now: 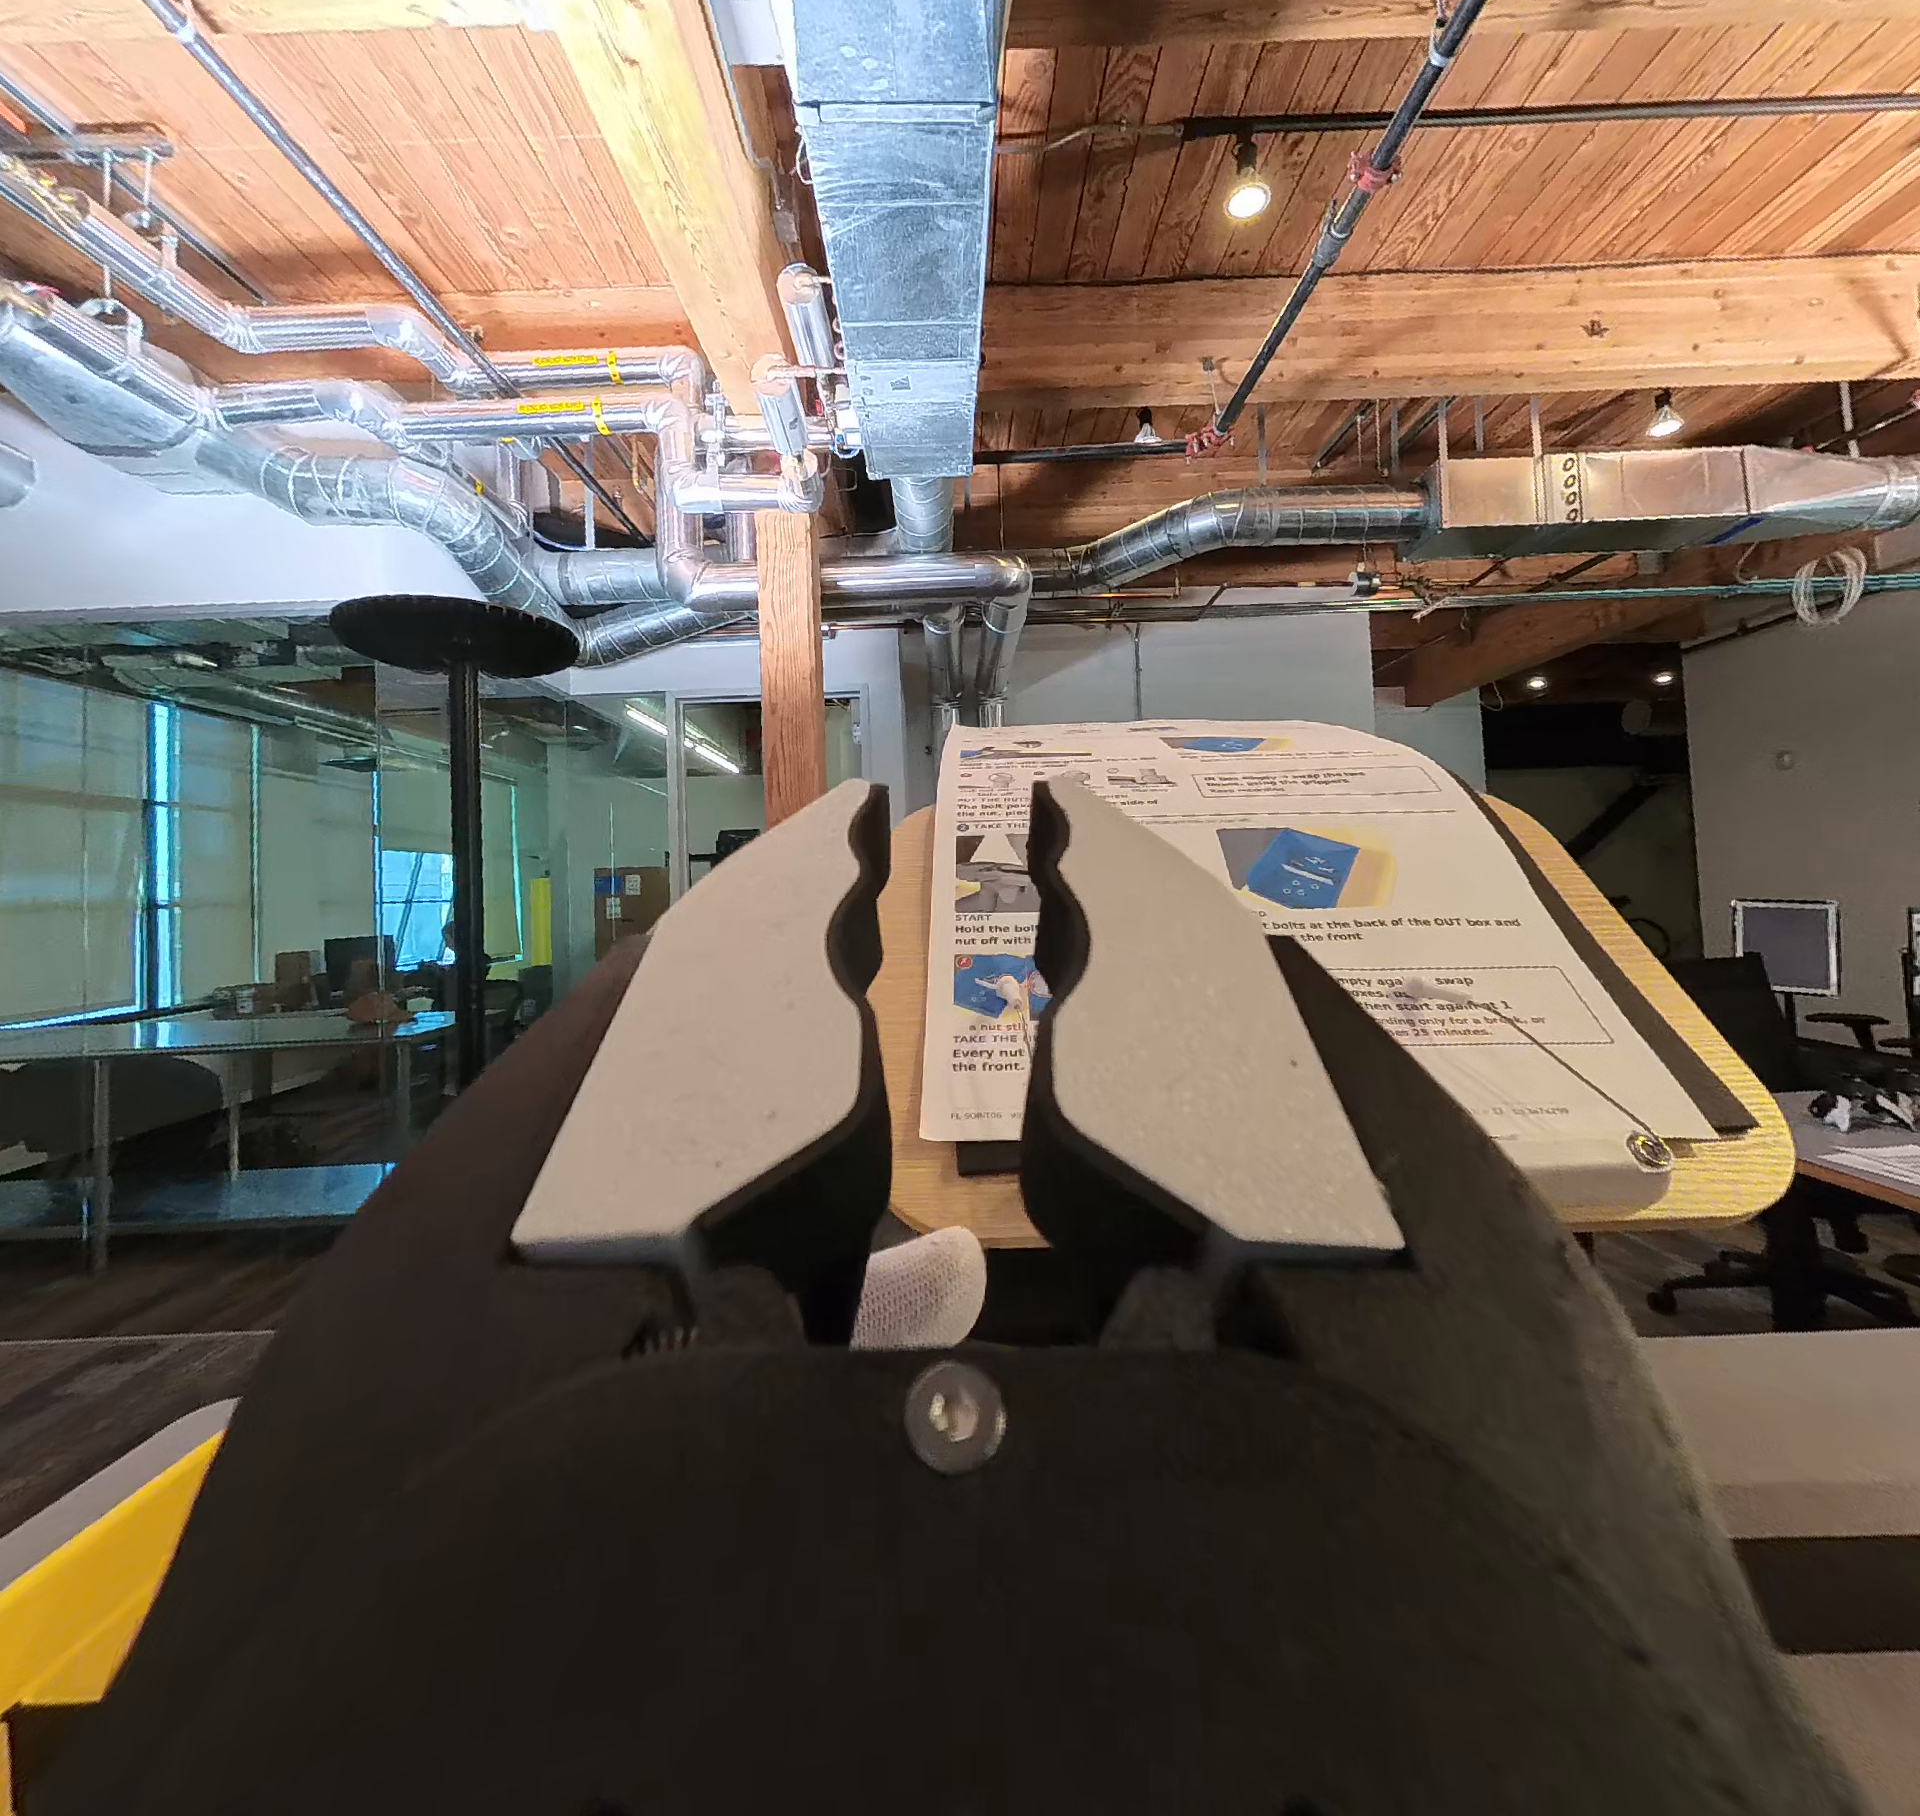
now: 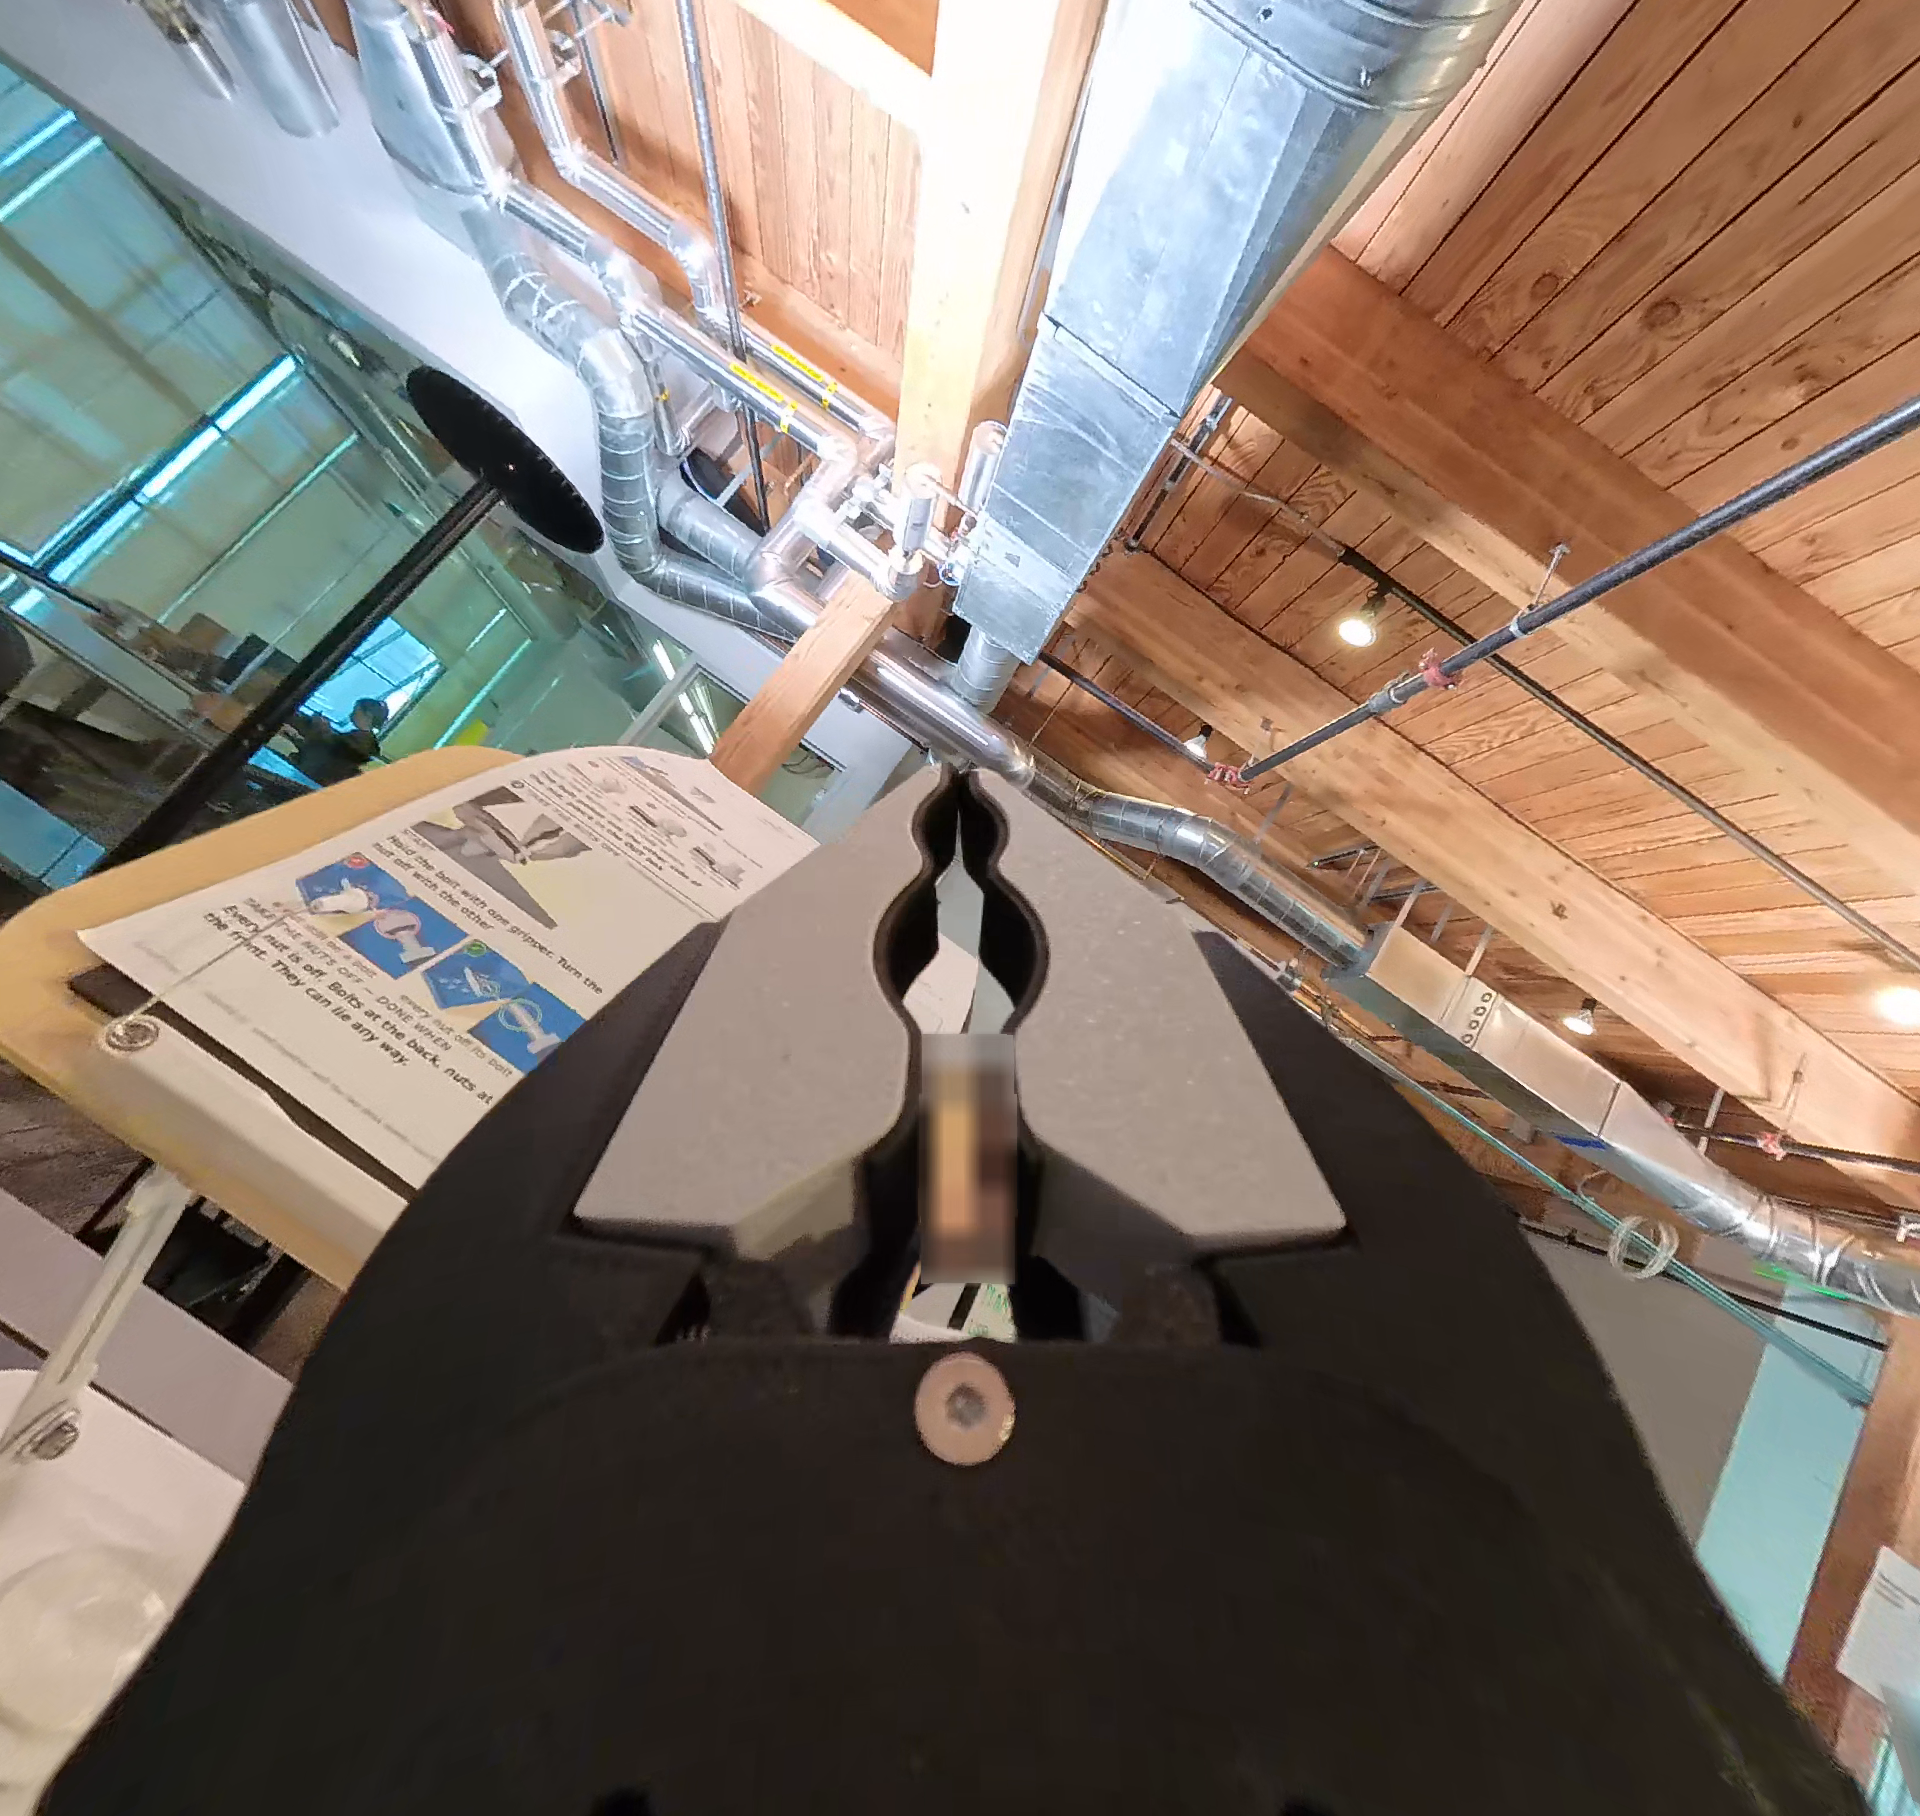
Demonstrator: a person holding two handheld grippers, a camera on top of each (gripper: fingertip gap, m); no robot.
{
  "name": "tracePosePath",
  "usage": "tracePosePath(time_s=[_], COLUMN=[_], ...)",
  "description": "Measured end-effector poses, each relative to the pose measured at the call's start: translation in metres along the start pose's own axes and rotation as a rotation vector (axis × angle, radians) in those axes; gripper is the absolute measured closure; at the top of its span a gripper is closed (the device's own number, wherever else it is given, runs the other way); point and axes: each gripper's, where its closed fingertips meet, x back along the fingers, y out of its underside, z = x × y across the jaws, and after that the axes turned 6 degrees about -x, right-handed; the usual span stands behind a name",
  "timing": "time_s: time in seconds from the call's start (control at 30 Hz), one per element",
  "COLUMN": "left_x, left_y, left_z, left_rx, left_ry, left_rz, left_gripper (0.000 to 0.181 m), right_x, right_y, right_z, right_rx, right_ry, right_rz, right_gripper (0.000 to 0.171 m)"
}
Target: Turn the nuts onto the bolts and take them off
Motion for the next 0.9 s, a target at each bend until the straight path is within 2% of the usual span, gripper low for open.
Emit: tracePosePath(time_s=[0.1,0.17,0.3,0.67,0.77,0.8,0.83,0.9], left_x=[0.001,0.001,0.002,0.004,0.003,0.002,0.001,0.001], left_y=[-0.004,-0.006,-0.010,-0.013,-0.010,-0.008,-0.007,-0.007], left_z=[0.000,0.000,0.000,0.004,0.008,0.010,0.011,0.015], left_rx=[-0.002,-0.001,-0.006,-0.004,0.007,0.014,0.025,0.042], left_ry=[0.004,0.004,0.006,0.026,0.045,0.059,0.070,0.099], left_rz=[0.015,0.021,0.031,0.044,0.030,0.020,0.012,0.002], left_gripper=[0.161,0.162,0.181,0.176,0.170,0.169,0.168,0.176], right_x=[0.000,0.000,0.000,-0.001,-0.002,-0.003,-0.003,-0.004], right_y=[-0.005,-0.005,-0.008,-0.019,-0.019,-0.019,-0.019,-0.019], right_z=[-0.005,-0.010,-0.018,-0.031,-0.032,-0.033,-0.034,-0.033], right_rx=[-0.003,-0.006,0.015,0.037,0.026,0.015,-0.010,-0.088], right_ry=[-0.004,-0.024,-0.038,-0.063,-0.083,-0.097,-0.120,-0.153], right_rz=[0.017,0.019,0.014,0.033,0.031,0.028,0.025,0.010], right_gripper=[0.161,0.171,0.171,0.171,0.161,0.161,0.171,0.171])
